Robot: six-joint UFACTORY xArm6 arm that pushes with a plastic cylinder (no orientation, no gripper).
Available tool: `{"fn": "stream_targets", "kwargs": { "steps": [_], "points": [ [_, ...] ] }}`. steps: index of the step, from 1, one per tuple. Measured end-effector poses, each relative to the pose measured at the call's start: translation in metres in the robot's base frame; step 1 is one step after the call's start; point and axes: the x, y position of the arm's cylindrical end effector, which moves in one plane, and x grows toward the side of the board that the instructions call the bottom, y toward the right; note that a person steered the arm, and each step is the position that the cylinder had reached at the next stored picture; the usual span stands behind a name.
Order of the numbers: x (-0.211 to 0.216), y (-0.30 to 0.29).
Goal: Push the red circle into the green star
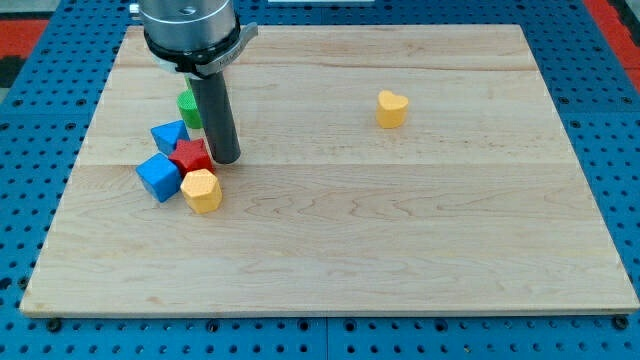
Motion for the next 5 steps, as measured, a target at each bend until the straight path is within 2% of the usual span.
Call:
{"fn": "stream_targets", "kwargs": {
  "steps": [1, 2, 3, 4, 5],
  "points": [
    [-0.029, 0.002],
    [-0.039, 0.011],
    [-0.052, 0.043],
    [-0.140, 0.076],
    [-0.201, 0.039]
  ]
}}
